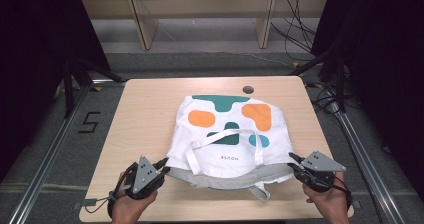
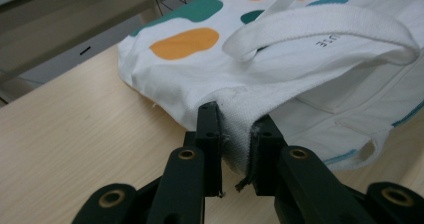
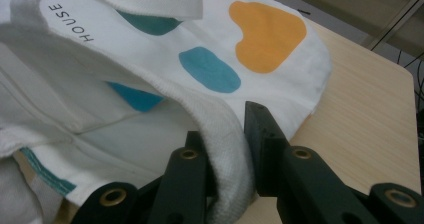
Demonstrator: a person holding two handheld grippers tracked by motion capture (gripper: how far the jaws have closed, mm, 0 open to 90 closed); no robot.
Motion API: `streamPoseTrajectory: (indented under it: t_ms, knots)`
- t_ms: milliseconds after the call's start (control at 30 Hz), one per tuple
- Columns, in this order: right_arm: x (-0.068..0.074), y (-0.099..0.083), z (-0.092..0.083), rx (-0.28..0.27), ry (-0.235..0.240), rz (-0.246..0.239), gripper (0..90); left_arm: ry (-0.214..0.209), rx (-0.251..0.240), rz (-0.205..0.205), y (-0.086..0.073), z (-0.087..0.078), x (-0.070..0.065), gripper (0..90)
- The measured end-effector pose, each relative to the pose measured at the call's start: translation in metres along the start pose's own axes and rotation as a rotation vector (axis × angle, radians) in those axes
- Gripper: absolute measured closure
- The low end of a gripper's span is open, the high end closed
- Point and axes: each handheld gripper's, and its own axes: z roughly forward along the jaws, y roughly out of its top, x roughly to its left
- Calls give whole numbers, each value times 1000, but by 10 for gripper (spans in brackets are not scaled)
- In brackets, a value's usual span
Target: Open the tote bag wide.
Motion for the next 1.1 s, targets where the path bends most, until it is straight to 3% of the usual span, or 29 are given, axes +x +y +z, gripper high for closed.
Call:
streamPoseTrajectory:
  t_ms: [67, 100, 333, 500, 667, 700, 767, 800, 833, 1000, 1067, 1100]
  knots:
    - [-2, 3, -1, -22, -4, -14, 794, -8, -14, 17, 5, -3, -3, 790]
    - [-1, 3, -2, -21, -3, 4, 796, -7, -21, 17, 8, -6, -5, 790]
    - [-5, 11, -6, -51, 6, 2, 804, -6, -57, 26, 17, -15, -3, 795]
    - [-9, 20, -11, -105, -11, -3, 814, 7, -97, 26, 28, -25, 0, 809]
    - [-11, 27, -16, -107, -6, 5, 822, 21, -121, 47, 35, -30, 0, 838]
    - [-15, 32, -18, -126, -17, -20, 824, 24, -123, 53, 37, -31, 0, 844]
    - [-15, 38, -22, -139, -22, -12, 830, 28, -133, 74, 41, -34, 0, 854]
    - [-15, 38, -22, -139, -22, -12, 830, 28, -133, 74, 41, -34, 0, 857]
    - [-18, 45, -26, -154, -23, -45, 835, 38, -145, 76, 44, -37, 2, 862]
    - [-19, 61, -33, -187, -32, -63, 840, 60, -170, 80, 52, -43, 7, 870]
    - [-22, 75, -39, -226, -49, -102, 844, 80, -200, 92, 60, -49, 12, 872]
    - [-23, 79, -41, -234, -52, -95, 855, 86, -214, 95, 64, -51, 13, 873]
